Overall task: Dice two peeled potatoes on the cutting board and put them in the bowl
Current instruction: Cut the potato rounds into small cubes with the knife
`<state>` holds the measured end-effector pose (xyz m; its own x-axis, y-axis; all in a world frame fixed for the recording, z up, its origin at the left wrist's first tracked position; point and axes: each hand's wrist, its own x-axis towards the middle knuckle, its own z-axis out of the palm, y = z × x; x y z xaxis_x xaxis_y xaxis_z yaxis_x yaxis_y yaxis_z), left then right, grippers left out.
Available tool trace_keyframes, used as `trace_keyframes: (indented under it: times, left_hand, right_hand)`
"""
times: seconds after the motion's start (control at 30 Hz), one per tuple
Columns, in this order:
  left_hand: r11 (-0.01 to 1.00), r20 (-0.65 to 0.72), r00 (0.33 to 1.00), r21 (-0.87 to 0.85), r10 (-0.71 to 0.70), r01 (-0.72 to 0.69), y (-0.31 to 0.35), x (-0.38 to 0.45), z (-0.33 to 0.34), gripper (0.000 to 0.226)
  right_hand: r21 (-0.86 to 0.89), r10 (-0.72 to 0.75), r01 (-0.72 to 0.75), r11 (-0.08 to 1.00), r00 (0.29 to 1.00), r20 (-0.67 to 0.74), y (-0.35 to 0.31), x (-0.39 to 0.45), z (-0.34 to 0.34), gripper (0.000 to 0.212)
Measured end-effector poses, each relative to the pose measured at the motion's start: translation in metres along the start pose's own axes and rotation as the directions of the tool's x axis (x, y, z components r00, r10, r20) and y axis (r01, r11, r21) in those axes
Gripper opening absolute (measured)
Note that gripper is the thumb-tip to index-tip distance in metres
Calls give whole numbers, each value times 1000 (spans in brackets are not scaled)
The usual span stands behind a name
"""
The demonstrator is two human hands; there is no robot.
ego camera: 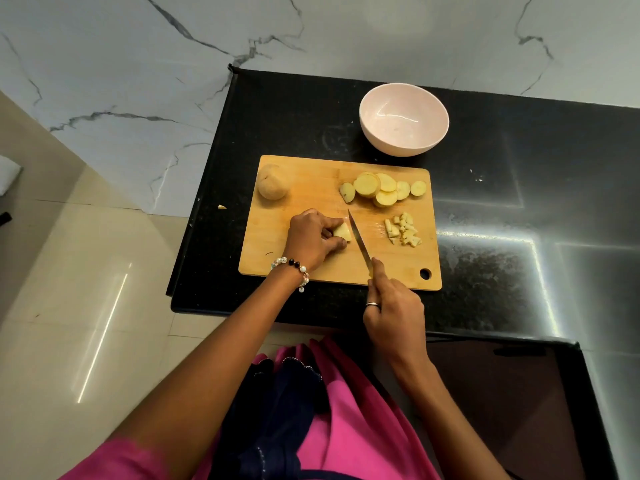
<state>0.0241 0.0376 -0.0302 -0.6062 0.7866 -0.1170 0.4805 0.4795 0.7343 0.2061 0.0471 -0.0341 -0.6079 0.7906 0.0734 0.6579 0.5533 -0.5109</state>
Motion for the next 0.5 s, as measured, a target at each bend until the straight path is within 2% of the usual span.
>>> trace_keyframes:
  times: [0.1, 0.3, 0.5]
  left_hand:
    - [999, 7, 1000, 35, -6, 6, 2, 1, -1, 50]
    - [999, -51, 998, 33, -34, 35, 5, 2, 4, 43]
    - [998, -42, 999, 60, -17, 19, 5, 3, 4, 41]
  right_hand:
    - [-6, 19, -19, 1000, 999, 40, -7, 2, 8, 53]
    - [-136, 58, -37, 990, 986, 155, -19, 6, 6, 57]
    - [-249, 32, 23, 968, 976, 213, -30, 20, 14, 65]
